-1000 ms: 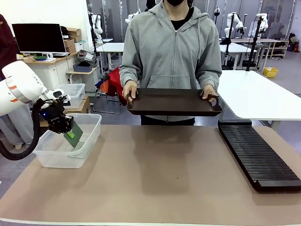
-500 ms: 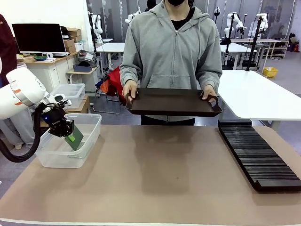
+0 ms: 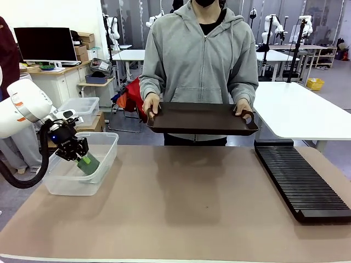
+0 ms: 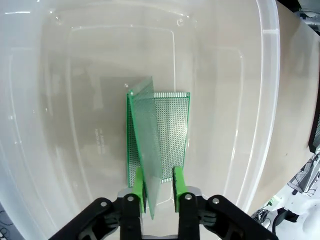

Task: Sort PCBs into racks and boxes based on the side picked up.
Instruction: If the short side of the Blank PCB is picked up, insert it into the PCB Rack ; if the long side is picked up, place it in the Organizing box.

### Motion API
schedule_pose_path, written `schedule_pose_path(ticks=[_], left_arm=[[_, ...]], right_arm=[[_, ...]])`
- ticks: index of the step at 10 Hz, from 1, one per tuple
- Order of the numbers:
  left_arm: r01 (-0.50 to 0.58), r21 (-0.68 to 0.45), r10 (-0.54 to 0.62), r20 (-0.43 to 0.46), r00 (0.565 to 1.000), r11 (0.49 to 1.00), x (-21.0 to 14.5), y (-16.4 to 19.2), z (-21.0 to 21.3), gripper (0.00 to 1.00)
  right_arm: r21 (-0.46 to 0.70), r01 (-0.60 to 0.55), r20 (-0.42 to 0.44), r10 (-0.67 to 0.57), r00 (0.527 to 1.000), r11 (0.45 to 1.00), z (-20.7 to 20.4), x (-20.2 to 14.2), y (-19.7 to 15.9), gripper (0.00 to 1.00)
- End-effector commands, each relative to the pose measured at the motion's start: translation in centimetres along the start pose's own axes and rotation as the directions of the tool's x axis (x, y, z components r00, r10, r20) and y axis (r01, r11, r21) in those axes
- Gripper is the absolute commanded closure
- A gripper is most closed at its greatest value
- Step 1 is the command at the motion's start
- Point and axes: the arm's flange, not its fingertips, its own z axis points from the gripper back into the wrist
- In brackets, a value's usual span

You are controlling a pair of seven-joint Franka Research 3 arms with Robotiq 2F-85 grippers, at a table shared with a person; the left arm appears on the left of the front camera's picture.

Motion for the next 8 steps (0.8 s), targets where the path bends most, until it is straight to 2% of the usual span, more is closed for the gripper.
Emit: schedule_pose_path(ticks=[1,2,3,4,5,7,8], left_arm=[[-0.019,0.013,0.019,0.041,0.999,1.000,0.4,0.4,0.9,0.38],[-0.023,0.026,0.022,0.064,0.998,0.999,0.4,0.4,1.6,0.53],[-0.022,0.037,0.019,0.085,0.996,0.999,0.4,0.3,2.3,0.18],[-0.035,0.049,0.029,0.109,0.994,0.998,0.2,0.2,2.8,0.34],[-0.068,0.085,0.055,0.152,0.987,0.994,0.1,0.1,3.0,0.04],[-0.086,0.122,0.063,0.175,0.982,0.989,0.1,-0.1,3.3,0.04],[-0.056,0.135,0.032,0.171,0.985,0.989,-0.2,-0.7,3.4,0.04]], right_arm=[[0.020,-0.005,0.007,0.004,1.000,1.000,-0.1,-0.2,0.3,0.00],[0.020,-0.005,0.007,0.004,1.000,1.000,-0.1,-0.2,0.3,0.00],[0.020,-0.005,0.007,0.004,1.000,1.000,-0.1,-0.2,0.3,0.00],[0.020,-0.005,0.007,0.004,1.000,1.000,-0.1,-0.2,0.3,0.00],[0.020,-0.005,0.007,0.004,1.000,1.000,-0.1,-0.2,0.3,0.00],[0.020,-0.005,0.007,0.004,1.000,1.000,-0.1,-0.2,0.3,0.00],[0.020,-0.005,0.007,0.004,1.000,1.000,-0.1,-0.2,0.3,0.00]])
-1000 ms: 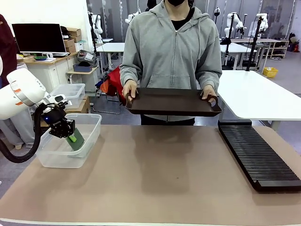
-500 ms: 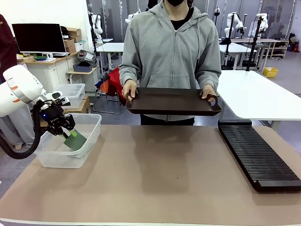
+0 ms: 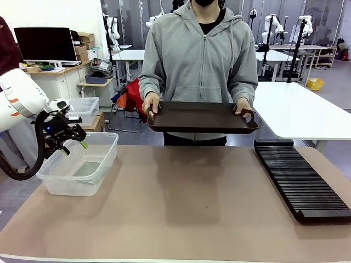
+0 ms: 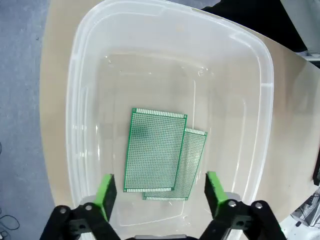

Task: Sort PCBs into racks and boxes based on the side picked up.
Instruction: If the short side of the Blank PCB is picked up, insert it into the PCB Rack ; if the long side is picked up, place it in the Organizing box.

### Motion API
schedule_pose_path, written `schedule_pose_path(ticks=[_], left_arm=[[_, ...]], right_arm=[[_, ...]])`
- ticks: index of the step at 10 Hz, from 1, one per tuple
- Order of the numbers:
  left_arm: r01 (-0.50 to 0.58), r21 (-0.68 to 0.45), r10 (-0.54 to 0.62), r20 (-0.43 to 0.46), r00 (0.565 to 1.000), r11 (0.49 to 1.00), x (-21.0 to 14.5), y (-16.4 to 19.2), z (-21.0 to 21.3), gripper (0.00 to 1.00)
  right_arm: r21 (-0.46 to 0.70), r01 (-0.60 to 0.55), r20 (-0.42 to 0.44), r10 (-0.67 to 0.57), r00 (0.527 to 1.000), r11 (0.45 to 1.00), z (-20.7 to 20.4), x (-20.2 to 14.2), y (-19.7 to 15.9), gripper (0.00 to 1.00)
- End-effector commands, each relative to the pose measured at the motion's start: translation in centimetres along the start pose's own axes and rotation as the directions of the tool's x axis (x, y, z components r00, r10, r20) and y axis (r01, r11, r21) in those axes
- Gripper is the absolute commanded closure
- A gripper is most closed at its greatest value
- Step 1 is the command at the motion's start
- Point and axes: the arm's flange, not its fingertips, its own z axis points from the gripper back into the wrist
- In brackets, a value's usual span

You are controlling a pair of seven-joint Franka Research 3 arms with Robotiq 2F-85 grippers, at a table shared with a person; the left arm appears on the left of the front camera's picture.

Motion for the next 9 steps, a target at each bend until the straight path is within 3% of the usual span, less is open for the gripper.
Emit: schedule_pose_path(ticks=[1,2,9], left_arm=[[0.035,0.040,-0.034,-0.016,0.999,0.999,-1.5,-1.8,-0.3,0.04],[0.000,0.000,0.000,0.000,1.000,1.000,0.0,0.0,0.0,0.04],[0.000,0.000,0.000,0.000,1.000,1.000,0.0,0.0,0.0,0.04]], right_arm=[[0.020,-0.005,0.007,0.004,1.000,1.000,-0.1,-0.2,0.3,0.00],[0.020,-0.005,0.007,0.004,1.000,1.000,-0.1,-0.2,0.3,0.00],[0.020,-0.005,0.007,0.004,1.000,1.000,-0.1,-0.2,0.3,0.00]])
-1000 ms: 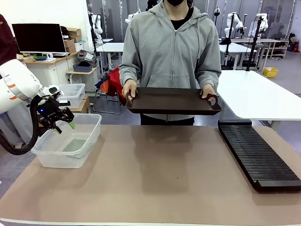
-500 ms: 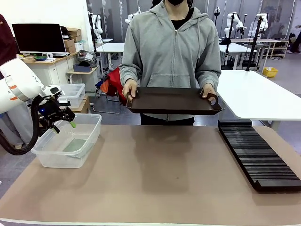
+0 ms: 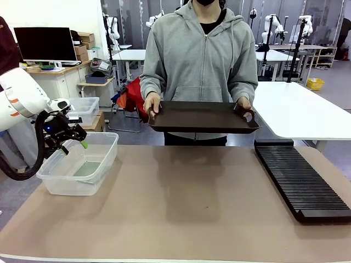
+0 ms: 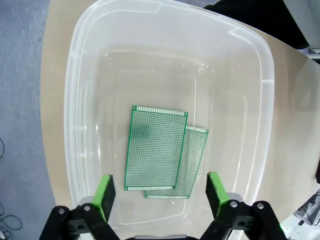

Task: Sort PCBs into racks and boxes based on the side picked up.
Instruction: If the short side of the Blank PCB is picked up, insert it into the PCB Rack ; if the long side is picked up, place it in the Organizing box.

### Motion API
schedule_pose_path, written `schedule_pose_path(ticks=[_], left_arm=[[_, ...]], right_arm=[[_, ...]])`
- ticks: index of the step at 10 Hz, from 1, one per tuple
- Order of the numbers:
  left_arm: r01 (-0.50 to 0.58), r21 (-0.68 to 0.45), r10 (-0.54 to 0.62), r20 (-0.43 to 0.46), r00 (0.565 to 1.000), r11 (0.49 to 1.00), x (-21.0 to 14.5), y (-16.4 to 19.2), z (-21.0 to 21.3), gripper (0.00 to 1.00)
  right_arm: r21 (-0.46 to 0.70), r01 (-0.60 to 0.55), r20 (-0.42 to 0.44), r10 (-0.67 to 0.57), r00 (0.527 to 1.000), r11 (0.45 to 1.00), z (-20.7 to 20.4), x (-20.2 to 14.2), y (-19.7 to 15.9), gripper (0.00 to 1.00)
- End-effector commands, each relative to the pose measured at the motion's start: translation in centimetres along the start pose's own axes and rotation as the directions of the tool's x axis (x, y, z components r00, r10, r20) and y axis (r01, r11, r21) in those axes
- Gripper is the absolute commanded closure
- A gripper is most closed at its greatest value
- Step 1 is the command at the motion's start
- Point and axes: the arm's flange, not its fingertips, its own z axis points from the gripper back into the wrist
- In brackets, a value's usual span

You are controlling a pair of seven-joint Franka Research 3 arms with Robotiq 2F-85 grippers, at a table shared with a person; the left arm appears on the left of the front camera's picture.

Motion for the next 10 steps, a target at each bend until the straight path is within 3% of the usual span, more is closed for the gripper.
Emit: schedule_pose_path(ticks=[1,3,4,5,7,8,10], left_arm=[[-0.011,-0.010,0.011,0.004,1.000,1.000,0.2,0.2,0.0,0.04],[0.000,0.000,0.000,0.000,1.000,1.000,0.0,0.0,0.0,0.06],[0.032,-0.019,-0.032,-0.027,0.999,0.999,0.0,-0.9,1.9,0.04],[0.133,-0.001,-0.133,-0.065,0.989,0.991,0.3,-0.6,5.1,0.04],[0.253,-0.046,-0.255,-0.052,0.966,0.966,0.5,-1.8,10.8,0.04],[0.313,-0.033,-0.314,-0.030,0.949,0.949,0.8,-1.9,13.8,0.04],[0.496,-0.073,-0.492,0.062,0.868,0.865,0.6,-3.0,20.8,0.04]], right_arm=[[0.020,-0.005,0.007,0.005,1.000,1.000,-0.1,-0.2,0.3,0.00],[0.020,-0.005,0.007,0.005,1.000,1.000,-0.1,-0.2,0.3,0.00],[0.020,-0.005,0.007,0.005,1.000,1.000,-0.1,-0.2,0.3,0.00],[0.020,-0.005,0.007,0.005,1.000,1.000,-0.1,-0.2,0.3,0.00],[0.020,-0.005,0.007,0.005,1.000,1.000,-0.1,-0.2,0.3,0.00],[0.020,-0.005,0.007,0.005,1.000,1.000,-0.1,-0.2,0.3,0.00],[0.020,-0.005,0.007,0.005,1.000,1.000,-0.1,-0.2,0.3,0.00]])
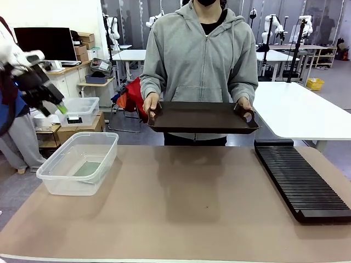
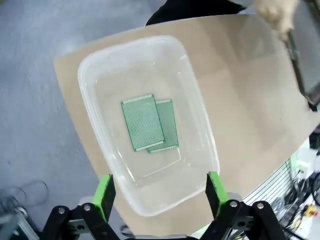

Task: Sort PCBs into racks and boxes based on the side picked up.
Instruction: If the short side of the Blank PCB is picked up, insert it into the PCB Rack ; if the long side is picked up, place it in the Organizing box.

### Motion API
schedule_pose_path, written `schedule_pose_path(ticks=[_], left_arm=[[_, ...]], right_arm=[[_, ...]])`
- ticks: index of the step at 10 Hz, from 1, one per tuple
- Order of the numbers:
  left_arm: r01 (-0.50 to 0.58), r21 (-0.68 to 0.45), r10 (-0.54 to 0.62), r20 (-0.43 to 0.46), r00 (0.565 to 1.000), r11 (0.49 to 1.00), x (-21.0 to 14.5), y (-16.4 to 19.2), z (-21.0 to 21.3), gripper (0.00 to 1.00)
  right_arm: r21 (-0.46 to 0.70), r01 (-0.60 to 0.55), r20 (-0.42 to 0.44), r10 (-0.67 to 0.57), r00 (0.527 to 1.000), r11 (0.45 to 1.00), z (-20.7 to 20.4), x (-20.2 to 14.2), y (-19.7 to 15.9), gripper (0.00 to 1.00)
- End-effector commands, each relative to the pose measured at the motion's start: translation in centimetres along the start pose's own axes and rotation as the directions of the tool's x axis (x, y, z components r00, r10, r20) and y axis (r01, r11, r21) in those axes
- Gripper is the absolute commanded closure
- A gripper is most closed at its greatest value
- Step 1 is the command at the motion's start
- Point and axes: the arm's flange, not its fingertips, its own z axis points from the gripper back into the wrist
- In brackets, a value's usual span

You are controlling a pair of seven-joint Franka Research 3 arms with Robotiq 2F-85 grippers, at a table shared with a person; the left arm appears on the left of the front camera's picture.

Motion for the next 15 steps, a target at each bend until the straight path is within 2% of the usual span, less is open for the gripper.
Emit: schedule_pose_path(ticks=[1,2,3,4,6,8,9,10,14,15], left_arm=[[0.170,-0.042,-0.165,0.105,0.981,0.985,0.3,-0.6,5.3,0.04],[0.300,-0.051,-0.289,0.160,0.944,0.953,-0.3,-2.3,8.9,0.04],[0.371,-0.028,-0.355,0.227,0.907,0.928,-0.8,-4.2,11.1,0.04],[0.433,0.026,-0.421,0.295,0.858,0.901,-1.7,-6.0,13.2,0.04],[0.481,0.060,-0.464,0.393,0.794,0.875,-2.4,-8.3,16.6,0.04],[0.462,0.054,-0.435,0.448,0.781,0.885,-3.1,-9.4,19.5,0.04],[0.417,0.026,-0.386,0.434,0.814,0.909,-3.2,-9.3,20.1,0.04],[0.464,0.082,-0.454,0.410,0.791,0.882,-2.6,-9.6,20.0,0.04],[0.453,0.070,-0.439,0.419,0.795,0.889,-2.8,-9.5,20.2,0.04],[0.501,0.086,-0.488,0.414,0.768,0.861,-3.2,-10.5,21.2,0.04]], right_arm=[[0.020,-0.005,0.008,0.005,1.000,1.000,-0.1,-0.2,0.3,0.00],[0.020,-0.005,0.008,0.005,1.000,1.000,-0.1,-0.2,0.3,0.00],[0.020,-0.005,0.008,0.005,1.000,1.000,-0.1,-0.2,0.3,0.00],[0.020,-0.005,0.008,0.005,1.000,1.000,-0.1,-0.2,0.3,0.00],[0.020,-0.005,0.008,0.005,1.000,1.000,-0.1,-0.2,0.3,0.00],[0.020,-0.005,0.008,0.005,1.000,1.000,-0.1,-0.2,0.3,0.00],[0.020,-0.005,0.008,0.005,1.000,1.000,-0.1,-0.2,0.3,0.00],[0.020,-0.005,0.008,0.005,1.000,1.000,-0.1,-0.2,0.3,0.00],[0.020,-0.005,0.008,0.005,1.000,1.000,-0.1,-0.2,0.3,0.00],[0.020,-0.005,0.008,0.005,1.000,1.000,-0.1,-0.2,0.3,0.00]])
